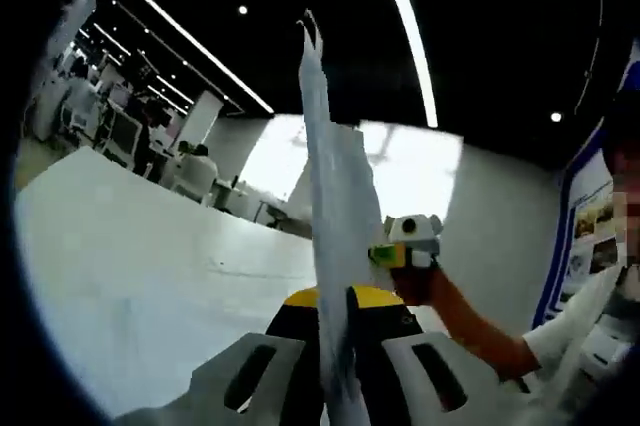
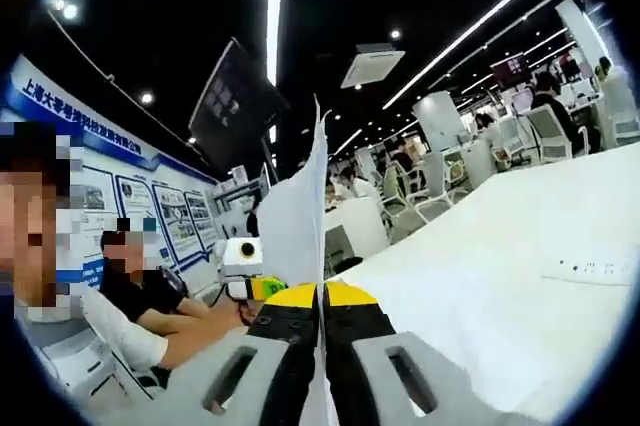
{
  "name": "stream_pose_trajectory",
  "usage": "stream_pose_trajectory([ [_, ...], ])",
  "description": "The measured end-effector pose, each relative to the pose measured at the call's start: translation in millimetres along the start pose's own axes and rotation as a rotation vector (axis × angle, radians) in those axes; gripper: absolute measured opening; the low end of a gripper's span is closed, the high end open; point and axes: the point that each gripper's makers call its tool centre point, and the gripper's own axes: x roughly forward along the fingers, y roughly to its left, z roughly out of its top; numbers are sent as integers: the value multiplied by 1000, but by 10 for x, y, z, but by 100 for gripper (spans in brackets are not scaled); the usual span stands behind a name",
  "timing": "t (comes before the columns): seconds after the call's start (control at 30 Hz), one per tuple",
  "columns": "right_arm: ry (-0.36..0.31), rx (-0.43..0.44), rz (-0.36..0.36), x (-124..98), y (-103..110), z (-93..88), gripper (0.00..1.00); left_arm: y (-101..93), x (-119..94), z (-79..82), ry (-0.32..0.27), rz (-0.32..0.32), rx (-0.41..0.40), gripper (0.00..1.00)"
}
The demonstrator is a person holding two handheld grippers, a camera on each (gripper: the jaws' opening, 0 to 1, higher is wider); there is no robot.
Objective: Organize the stack of printing papers by aligning and flattening the scattered papers on the table
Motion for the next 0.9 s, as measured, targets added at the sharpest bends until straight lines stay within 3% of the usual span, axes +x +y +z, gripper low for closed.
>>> stream_pose_trajectory([
  [0.13, -33, -39, -38, -67, 81, 138, 0, 30, 9, 208, -70, 40, -7, 14],
  [0.27, -109, -85, -95, -246, 116, 409, 0, -37, 139, 522, -65, 67, 37, 12],
  [0.43, -192, -138, -160, -360, 117, 632, 0, -233, 419, 817, -61, 73, 221, 6],
  [0.53, -243, -124, -288, -465, -79, 737, 0, -214, 546, 849, -43, 96, 283, 6],
  [0.67, -253, -121, -375, -509, -269, 754, 0, -88, 728, 802, -20, 160, 350, 6],
  [0.8, -264, -229, -454, -523, -424, 776, 0, 54, 837, 724, -36, 198, 379, 6],
  [0.87, -236, -326, -480, -492, -472, 724, 0, 124, 844, 720, -70, 202, 467, 9],
  [0.9, -239, -333, -485, -481, -488, 712, 0, 148, 875, 747, -82, 190, 516, 11],
])
